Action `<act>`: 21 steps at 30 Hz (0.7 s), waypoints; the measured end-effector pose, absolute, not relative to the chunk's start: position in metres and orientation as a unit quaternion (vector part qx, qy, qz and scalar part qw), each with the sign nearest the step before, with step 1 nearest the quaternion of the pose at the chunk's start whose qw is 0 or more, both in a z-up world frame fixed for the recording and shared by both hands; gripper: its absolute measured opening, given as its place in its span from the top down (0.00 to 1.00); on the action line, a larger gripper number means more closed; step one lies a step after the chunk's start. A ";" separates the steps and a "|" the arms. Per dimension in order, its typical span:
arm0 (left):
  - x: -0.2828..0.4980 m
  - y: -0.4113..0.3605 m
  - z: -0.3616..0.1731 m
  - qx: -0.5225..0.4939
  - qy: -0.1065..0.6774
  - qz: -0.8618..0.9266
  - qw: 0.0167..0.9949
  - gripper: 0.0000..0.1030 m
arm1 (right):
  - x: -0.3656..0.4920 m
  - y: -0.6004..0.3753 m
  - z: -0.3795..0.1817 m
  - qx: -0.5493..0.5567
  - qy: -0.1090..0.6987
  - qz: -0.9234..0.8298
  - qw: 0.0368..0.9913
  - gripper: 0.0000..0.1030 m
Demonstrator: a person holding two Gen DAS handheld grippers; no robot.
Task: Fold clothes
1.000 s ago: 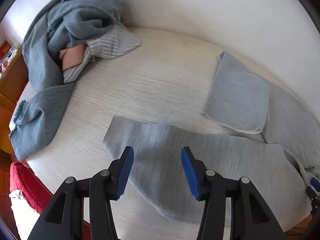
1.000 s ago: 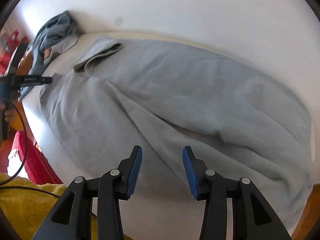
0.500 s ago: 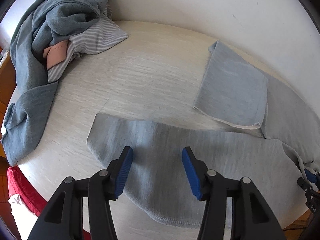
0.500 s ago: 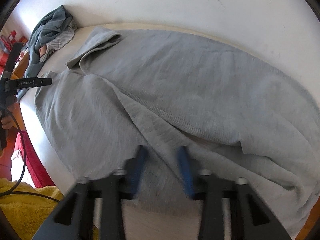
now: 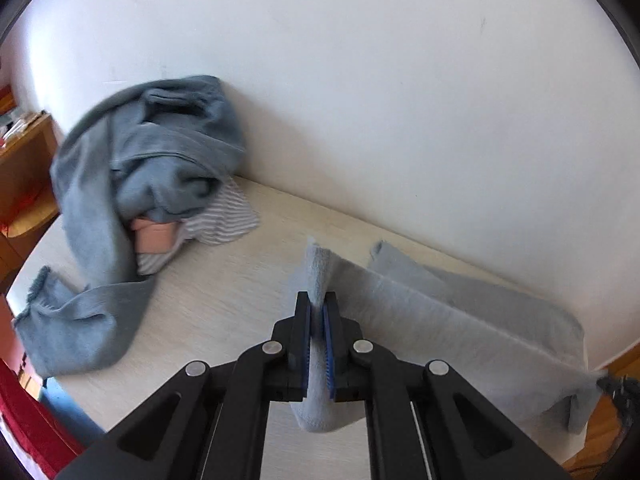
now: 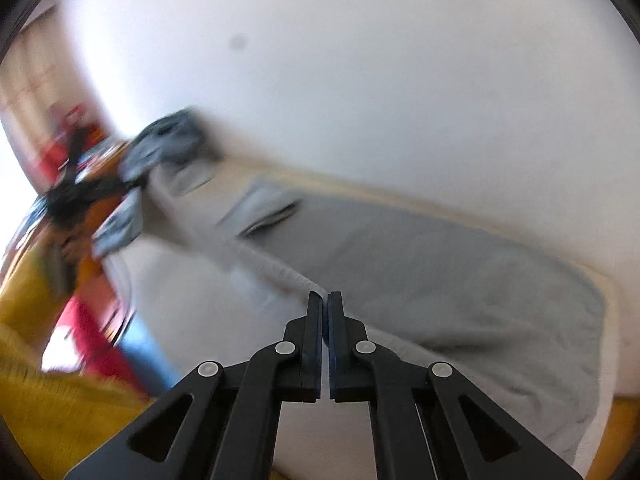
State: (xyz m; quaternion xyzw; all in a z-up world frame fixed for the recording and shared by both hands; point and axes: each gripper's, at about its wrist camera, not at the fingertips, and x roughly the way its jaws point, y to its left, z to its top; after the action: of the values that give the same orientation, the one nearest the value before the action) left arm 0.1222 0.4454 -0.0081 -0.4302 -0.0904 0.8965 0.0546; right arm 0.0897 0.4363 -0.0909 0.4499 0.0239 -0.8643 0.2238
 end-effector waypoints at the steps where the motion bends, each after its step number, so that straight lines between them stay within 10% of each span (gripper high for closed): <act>1: 0.119 0.438 -0.011 -0.430 -0.092 0.897 0.053 0.93 | 0.099 0.429 -0.100 0.464 0.038 -0.850 0.245 0.97; 8: 0.186 0.411 -0.063 -0.508 -0.123 0.852 0.006 0.93 | 0.115 0.377 -0.196 0.594 0.106 -0.732 0.316 0.92; 21: 0.261 0.388 -0.057 -0.523 -0.141 0.840 -0.044 0.86 | 0.074 0.363 -0.172 0.536 0.044 -0.748 0.390 0.72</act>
State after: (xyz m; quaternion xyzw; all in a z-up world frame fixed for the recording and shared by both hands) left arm 0.2613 0.3879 -0.0570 -0.5229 -0.1409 0.8395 -0.0444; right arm 0.0744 0.3633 -0.1724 0.5356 0.0436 -0.7476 0.3903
